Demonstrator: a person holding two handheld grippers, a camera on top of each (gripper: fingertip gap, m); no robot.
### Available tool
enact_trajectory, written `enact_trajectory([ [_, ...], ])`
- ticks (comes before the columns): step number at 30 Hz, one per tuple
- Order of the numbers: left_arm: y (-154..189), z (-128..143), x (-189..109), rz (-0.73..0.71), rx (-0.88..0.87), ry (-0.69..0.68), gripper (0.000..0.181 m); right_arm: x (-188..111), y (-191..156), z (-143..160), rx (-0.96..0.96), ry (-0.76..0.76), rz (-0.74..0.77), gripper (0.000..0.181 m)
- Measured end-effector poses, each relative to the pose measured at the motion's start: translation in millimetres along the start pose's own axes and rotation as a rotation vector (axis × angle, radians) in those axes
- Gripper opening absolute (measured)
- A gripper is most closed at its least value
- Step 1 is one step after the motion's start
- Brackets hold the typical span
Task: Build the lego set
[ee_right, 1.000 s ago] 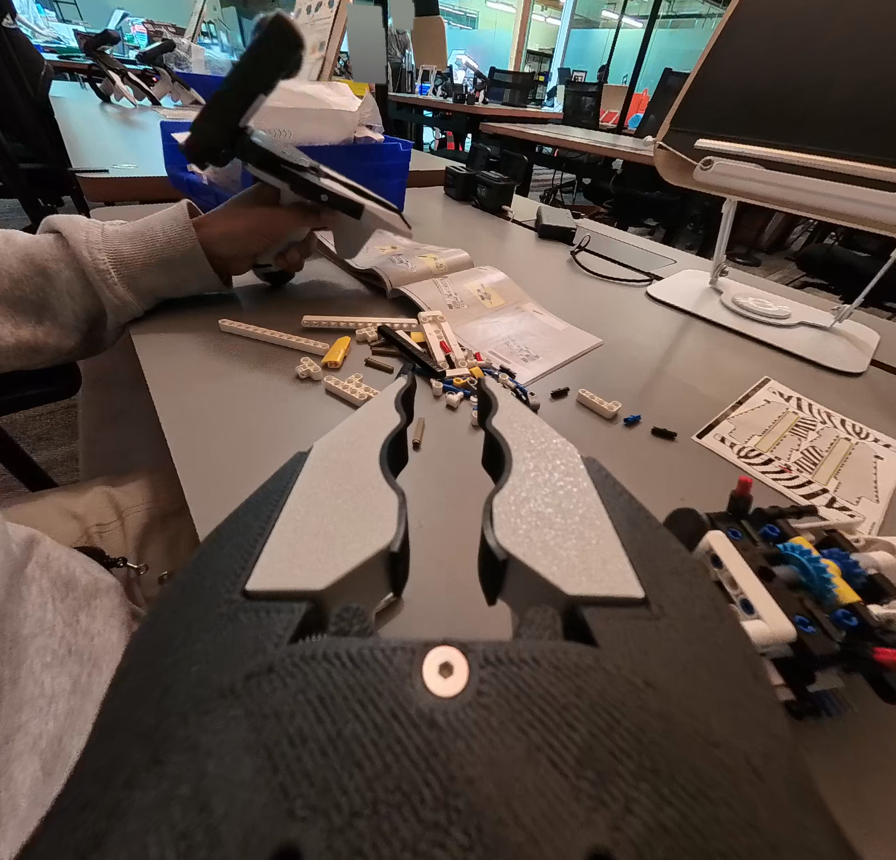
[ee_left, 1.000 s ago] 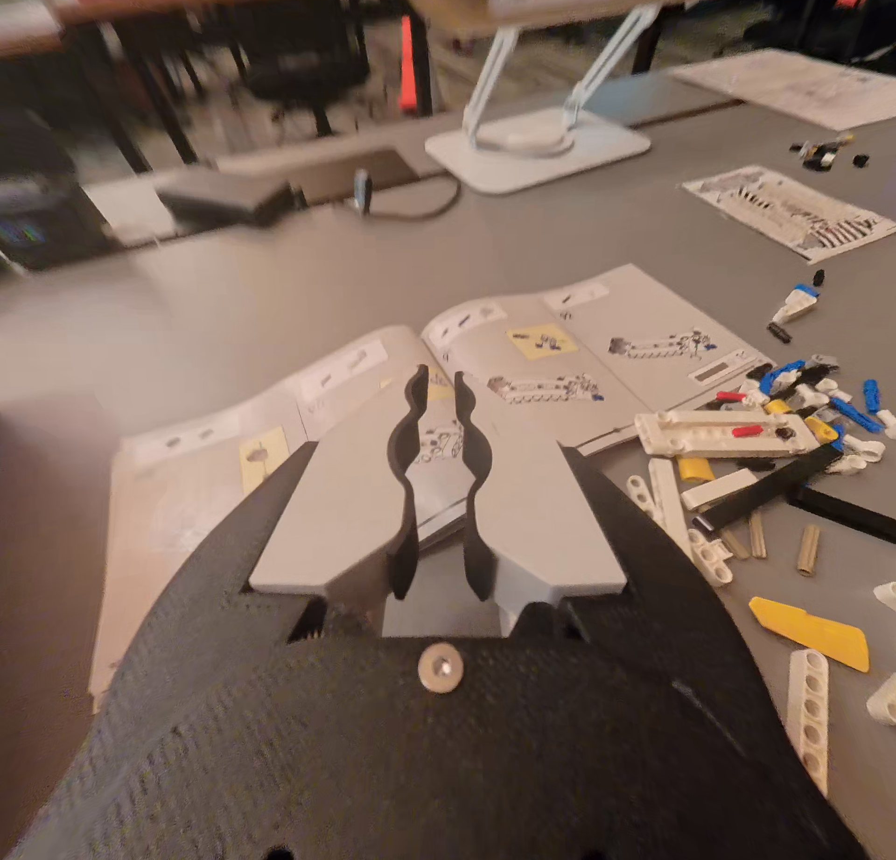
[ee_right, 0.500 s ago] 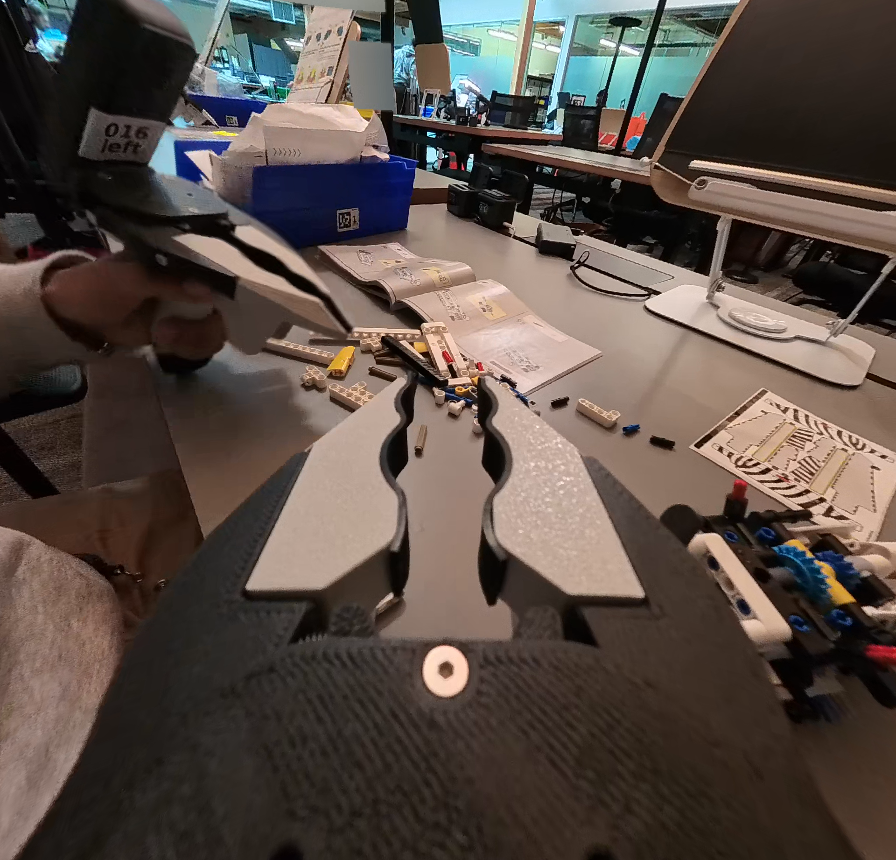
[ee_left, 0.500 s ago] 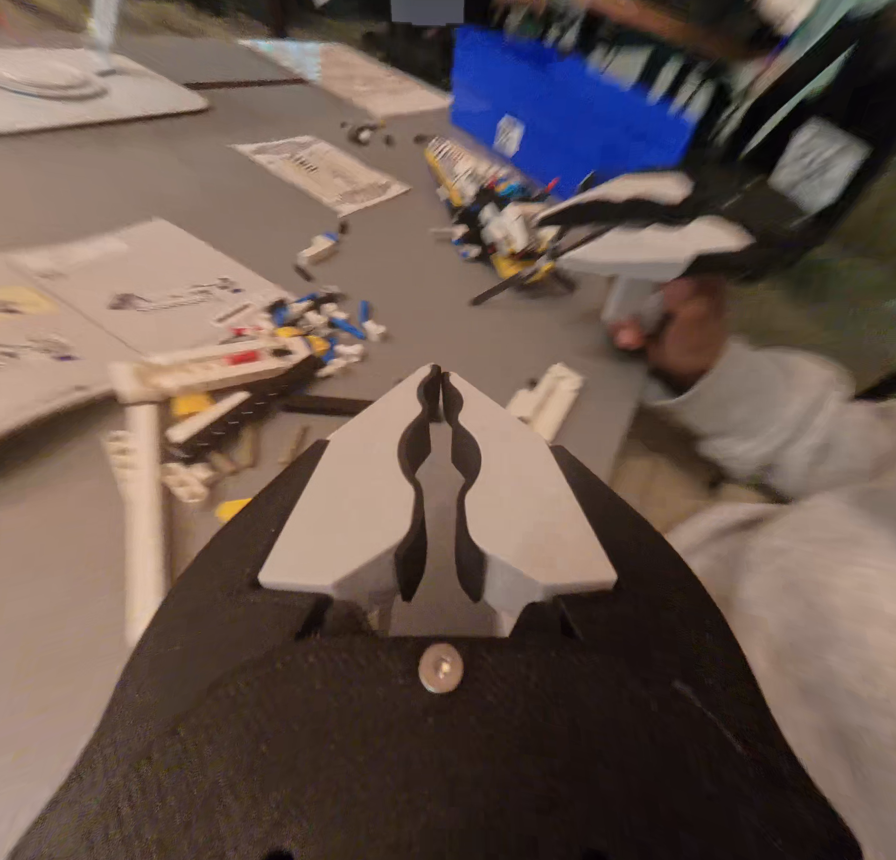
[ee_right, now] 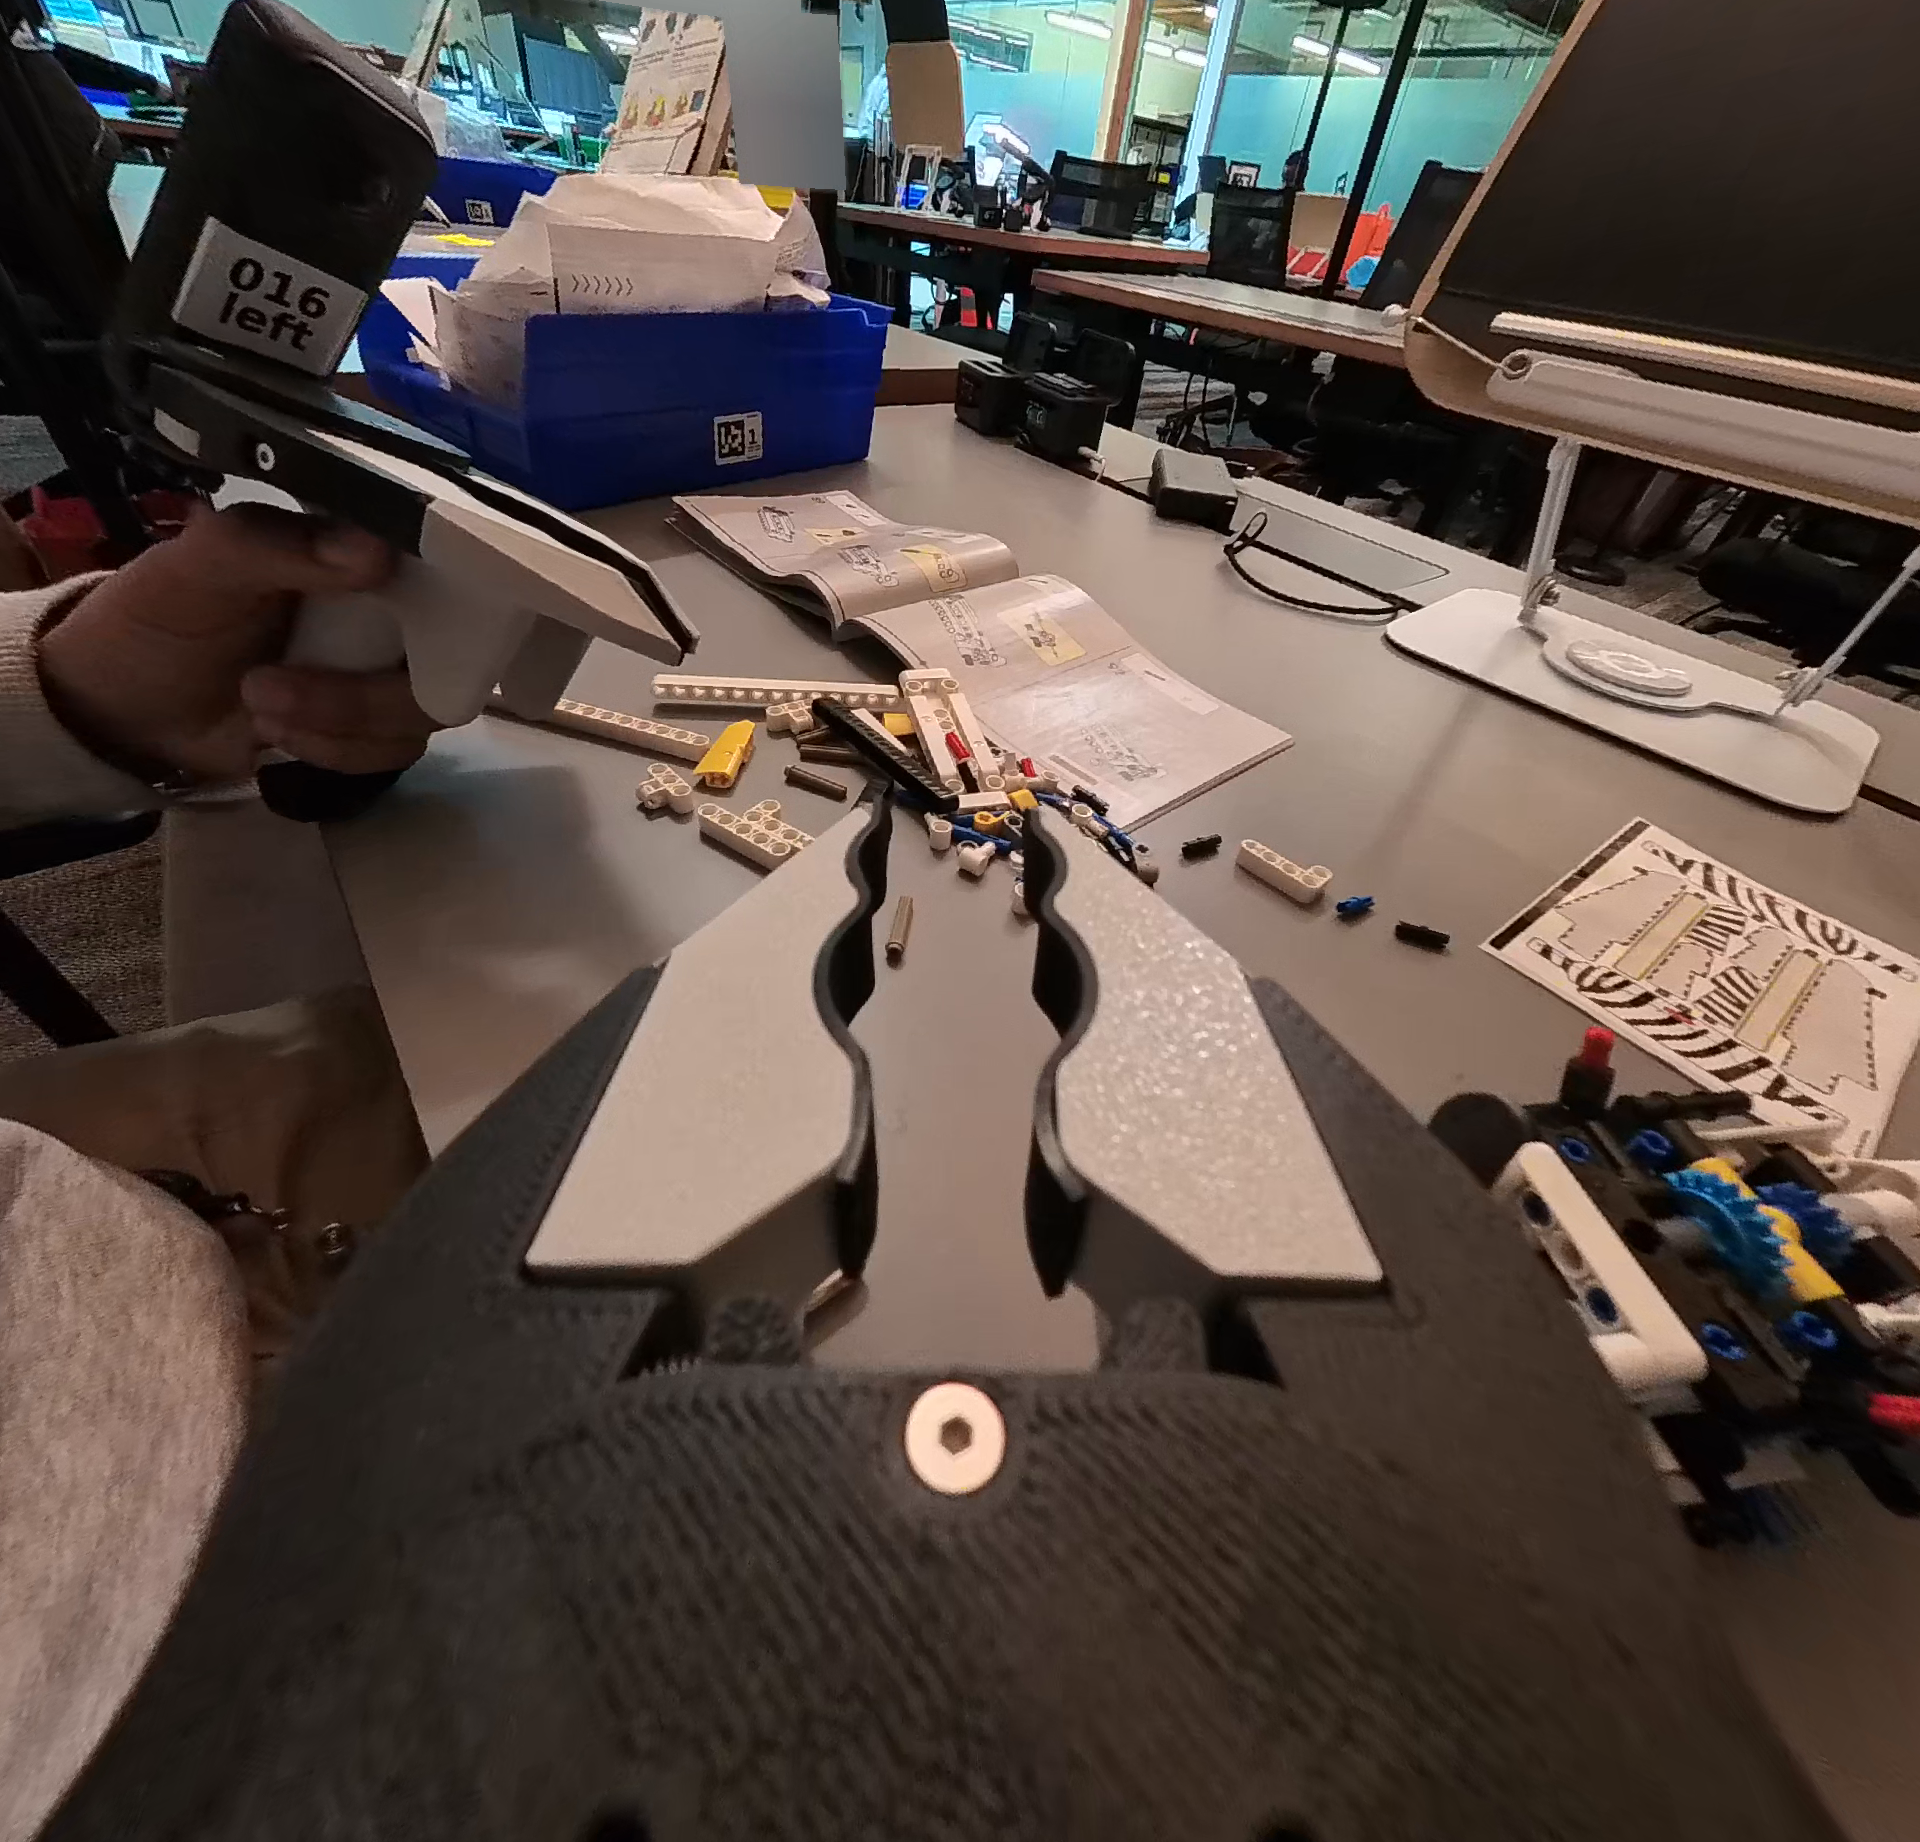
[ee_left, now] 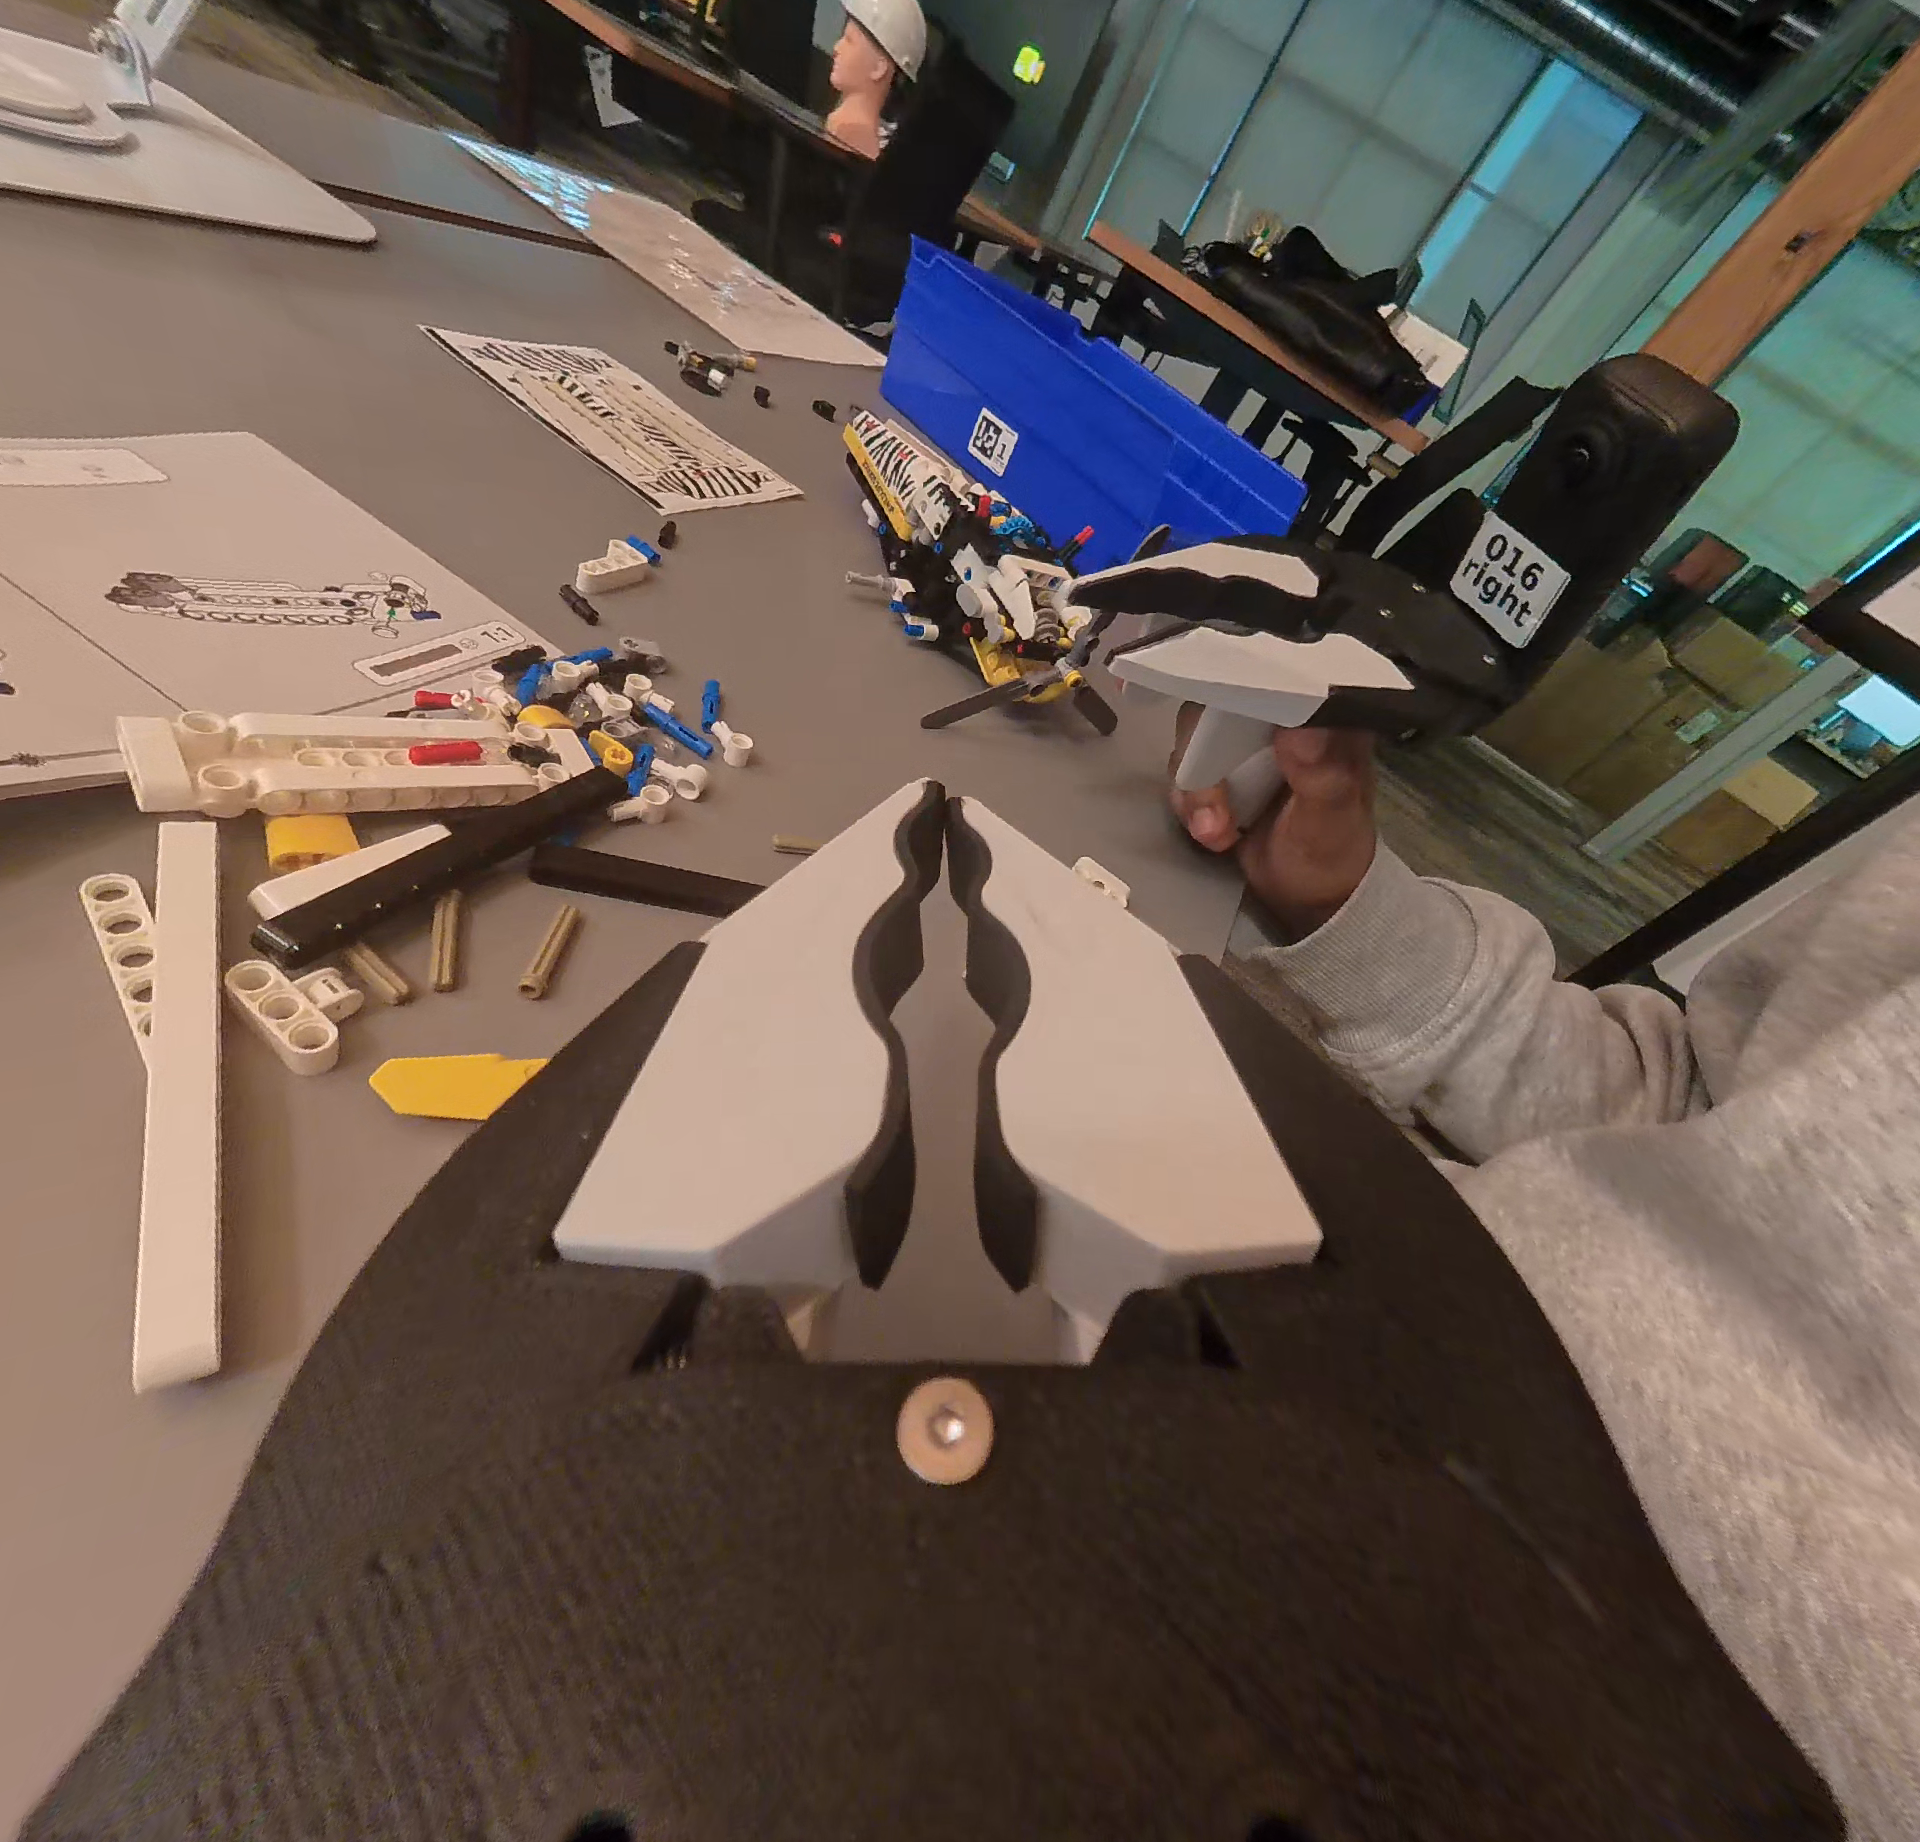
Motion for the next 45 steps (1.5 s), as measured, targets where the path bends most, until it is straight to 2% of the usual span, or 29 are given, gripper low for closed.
enact_trajectory([
  [11, -10.0, -2.9, -2.9, -0.07, -0.053, 0.034, 0.0, -1.4, 0.5, -0.7, 0.004, 0.013, -0.001, 0.025],
  [16, -32.9, -7.8, -9.0, -0.279, -0.096, 0.068, 0.0, -1.5, 0.6, -0.8, 0.005, 0.015, 0.0, 0.025],
  [19, -41.0, -4.9, -6.5, -0.373, -0.066, -0.021, 0.0, -2.0, 0.5, -1.1, 0.002, 0.018, 0.003, 0.025],
  [23, -39.3, 10.5, 7.6, -0.44, 0.029, -0.245, 0.0, -2.1, 0.5, -1.1, 0.003, 0.019, 0.002, 0.025],
  [26, -36.7, 18.5, 13.4, -0.481, 0.105, -0.341, 0.002, -2.4, 0.2, -1.4, 0.0, 0.023, 0.002, 0.024],
  [28, -34.6, 22.7, 16.3, -0.478, 0.133, -0.387, 0.019, -2.6, 0.1, -1.6, -0.002, 0.025, 0.003, 0.024],
  [30, -33.3, 24.7, 18.3, -0.46, 0.141, -0.408, 0.026, -2.8, 0.0, -1.7, -0.003, 0.027, 0.003, 0.024],
  [38, -37.5, 26.6, 24.3, -0.421, 0.108, -0.451, 0.027, -2.9, -0.5, -2.0, -0.007, 0.028, 0.004, 0.024],
  [45, -30.4, 28.0, 25.2, -0.384, 0.119, -0.456, 0.015, -3.0, -0.8, -2.2, -0.009, 0.028, 0.005, 0.024],
])
Point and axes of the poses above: each gripper's, where its closed fingertips meet, x out along the fingers, z out of its underside, y = z × x across the jaws, the point moved 6 cm from there along -x, back along the fingers, and after that the axes turned 4 degrees about -z, right-handed, at the moved point
